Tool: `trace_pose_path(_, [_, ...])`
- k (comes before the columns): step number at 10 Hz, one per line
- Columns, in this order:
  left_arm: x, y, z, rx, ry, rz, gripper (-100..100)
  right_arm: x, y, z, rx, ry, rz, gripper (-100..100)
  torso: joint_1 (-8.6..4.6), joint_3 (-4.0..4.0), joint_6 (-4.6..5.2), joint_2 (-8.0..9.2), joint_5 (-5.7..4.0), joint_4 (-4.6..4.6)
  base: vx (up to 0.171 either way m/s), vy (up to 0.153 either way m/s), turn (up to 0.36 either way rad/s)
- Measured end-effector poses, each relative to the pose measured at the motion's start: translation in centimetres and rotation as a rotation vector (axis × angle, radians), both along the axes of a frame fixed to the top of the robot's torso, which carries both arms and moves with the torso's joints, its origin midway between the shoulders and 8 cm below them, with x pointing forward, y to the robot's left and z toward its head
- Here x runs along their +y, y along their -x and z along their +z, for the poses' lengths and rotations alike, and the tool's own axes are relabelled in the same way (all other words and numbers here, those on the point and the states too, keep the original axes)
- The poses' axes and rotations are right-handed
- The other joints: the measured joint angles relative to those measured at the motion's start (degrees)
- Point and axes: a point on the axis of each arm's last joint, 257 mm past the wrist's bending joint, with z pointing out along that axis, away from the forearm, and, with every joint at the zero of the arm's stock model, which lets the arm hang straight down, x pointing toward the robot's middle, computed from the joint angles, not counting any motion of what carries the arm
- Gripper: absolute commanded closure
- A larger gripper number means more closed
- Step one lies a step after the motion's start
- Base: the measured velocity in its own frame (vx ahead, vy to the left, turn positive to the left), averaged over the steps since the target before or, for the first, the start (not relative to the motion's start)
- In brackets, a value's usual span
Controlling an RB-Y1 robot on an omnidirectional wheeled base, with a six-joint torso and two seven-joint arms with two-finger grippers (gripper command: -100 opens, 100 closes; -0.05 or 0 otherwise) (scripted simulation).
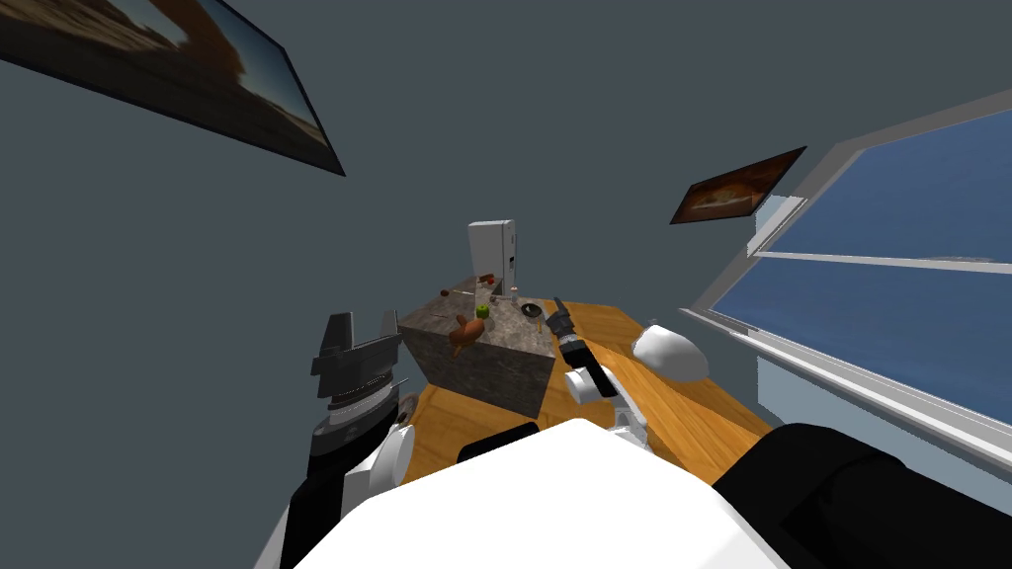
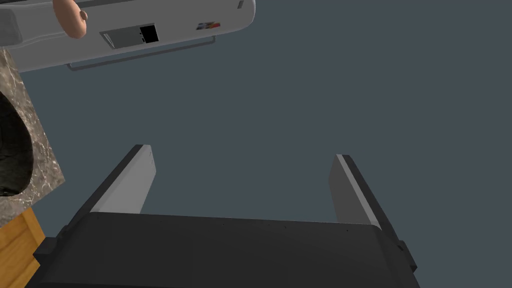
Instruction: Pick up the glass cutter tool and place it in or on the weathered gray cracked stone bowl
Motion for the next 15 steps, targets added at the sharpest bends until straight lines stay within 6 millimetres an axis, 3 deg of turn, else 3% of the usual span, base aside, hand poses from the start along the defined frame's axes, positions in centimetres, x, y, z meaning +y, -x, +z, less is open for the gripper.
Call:
trace_pose_path(10, [0.0, 0.0, 0.0, 0.0, 0.0, 0.0, 0, -2.8, -5.3, -2.8, 0.17, -0.206, 0.055, -100, 0.04, -0.06, 0.0, -0.11, 0.01, -0.03, -0.032, 0.027, 0.003])
trace_pose_path(15, [0.0, 0.0, 0.0, 0.0, 0.0, 0.0, 0, -4.8, -7.8, -5.4, 0.291, -0.325, 0.06, -100, 0.05, -0.1, 0.01, -0.17, 0.01, -0.04, -0.016, 0.037, 0.006])
